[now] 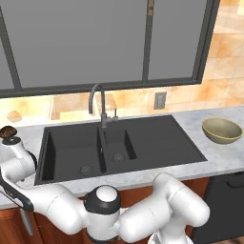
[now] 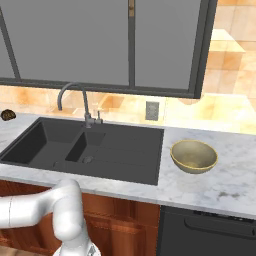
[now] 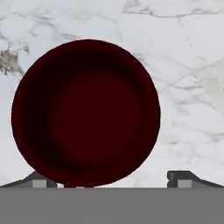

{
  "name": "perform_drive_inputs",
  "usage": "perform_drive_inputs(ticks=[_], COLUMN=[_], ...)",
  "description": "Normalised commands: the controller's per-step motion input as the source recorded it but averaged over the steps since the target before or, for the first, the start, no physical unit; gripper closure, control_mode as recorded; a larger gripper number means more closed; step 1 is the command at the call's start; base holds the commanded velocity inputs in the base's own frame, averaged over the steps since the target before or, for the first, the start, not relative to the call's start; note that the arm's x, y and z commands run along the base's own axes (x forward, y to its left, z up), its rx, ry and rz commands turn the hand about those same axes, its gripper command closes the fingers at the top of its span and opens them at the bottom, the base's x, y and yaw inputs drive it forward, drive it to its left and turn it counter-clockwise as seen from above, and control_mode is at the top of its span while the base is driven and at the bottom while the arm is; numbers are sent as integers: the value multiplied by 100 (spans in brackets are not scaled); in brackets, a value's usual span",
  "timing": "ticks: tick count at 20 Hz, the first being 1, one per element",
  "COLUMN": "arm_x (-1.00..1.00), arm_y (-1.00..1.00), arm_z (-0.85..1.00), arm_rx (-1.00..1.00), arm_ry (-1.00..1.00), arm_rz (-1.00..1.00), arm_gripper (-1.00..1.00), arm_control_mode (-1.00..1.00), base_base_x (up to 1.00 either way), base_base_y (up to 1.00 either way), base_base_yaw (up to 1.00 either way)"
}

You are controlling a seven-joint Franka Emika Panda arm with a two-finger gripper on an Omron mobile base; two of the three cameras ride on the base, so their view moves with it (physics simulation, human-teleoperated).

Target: Pick the mug and place it in the sink. Pick the bowl and place it in the open cabinet and then close the cabinet.

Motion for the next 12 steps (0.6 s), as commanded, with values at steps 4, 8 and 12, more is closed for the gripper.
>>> perform_drive_inputs(ticks=[4, 8, 12], arm_x=[8, 8, 5], arm_y=[29, 21, 10], arm_z=[-21, -19, -14], arm_rx=[0, 0, 0], arm_ry=[0, 1, 1], arm_rz=[0, 0, 0], arm_gripper=[-100, -100, 100], arm_control_mode=[-100, -100, -100], base_base_x=[0, 0, 0], base_base_y=[0, 0, 0], base_base_yaw=[0, 0, 0])
